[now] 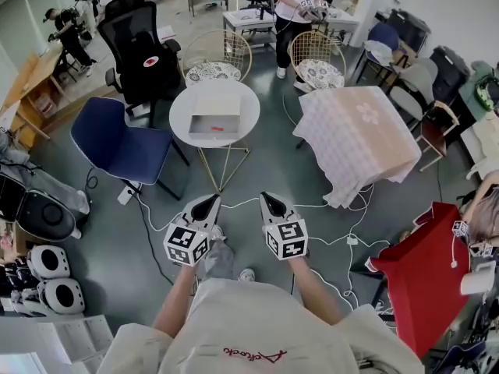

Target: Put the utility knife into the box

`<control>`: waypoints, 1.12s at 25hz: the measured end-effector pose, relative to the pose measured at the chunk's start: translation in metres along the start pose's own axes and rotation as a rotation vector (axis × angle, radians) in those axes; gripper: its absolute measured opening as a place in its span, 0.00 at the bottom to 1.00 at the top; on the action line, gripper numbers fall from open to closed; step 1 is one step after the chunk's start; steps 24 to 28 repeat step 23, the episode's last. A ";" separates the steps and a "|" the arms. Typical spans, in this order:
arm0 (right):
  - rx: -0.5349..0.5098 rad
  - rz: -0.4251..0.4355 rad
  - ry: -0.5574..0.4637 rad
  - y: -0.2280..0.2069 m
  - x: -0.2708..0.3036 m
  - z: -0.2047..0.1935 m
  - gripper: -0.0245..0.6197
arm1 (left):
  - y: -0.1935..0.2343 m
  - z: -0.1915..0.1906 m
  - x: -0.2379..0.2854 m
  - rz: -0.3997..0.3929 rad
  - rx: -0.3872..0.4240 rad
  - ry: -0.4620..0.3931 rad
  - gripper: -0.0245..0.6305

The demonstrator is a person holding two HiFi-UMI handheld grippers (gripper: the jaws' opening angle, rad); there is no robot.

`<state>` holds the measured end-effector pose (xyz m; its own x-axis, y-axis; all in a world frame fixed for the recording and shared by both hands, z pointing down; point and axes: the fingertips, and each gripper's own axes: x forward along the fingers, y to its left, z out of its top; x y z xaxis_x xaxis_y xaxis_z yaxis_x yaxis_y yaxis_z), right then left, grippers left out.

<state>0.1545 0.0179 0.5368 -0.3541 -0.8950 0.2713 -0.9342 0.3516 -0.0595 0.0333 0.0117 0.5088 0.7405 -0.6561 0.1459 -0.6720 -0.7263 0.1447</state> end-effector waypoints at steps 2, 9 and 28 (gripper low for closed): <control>0.000 0.001 -0.001 0.002 -0.004 -0.002 0.06 | -0.003 -0.003 -0.002 -0.001 -0.008 0.000 0.06; 0.013 0.002 -0.007 0.008 -0.008 -0.002 0.06 | -0.008 -0.010 -0.010 0.001 -0.025 -0.006 0.06; -0.006 0.029 -0.003 0.029 -0.005 -0.002 0.06 | -0.016 -0.015 -0.022 0.008 -0.002 0.001 0.05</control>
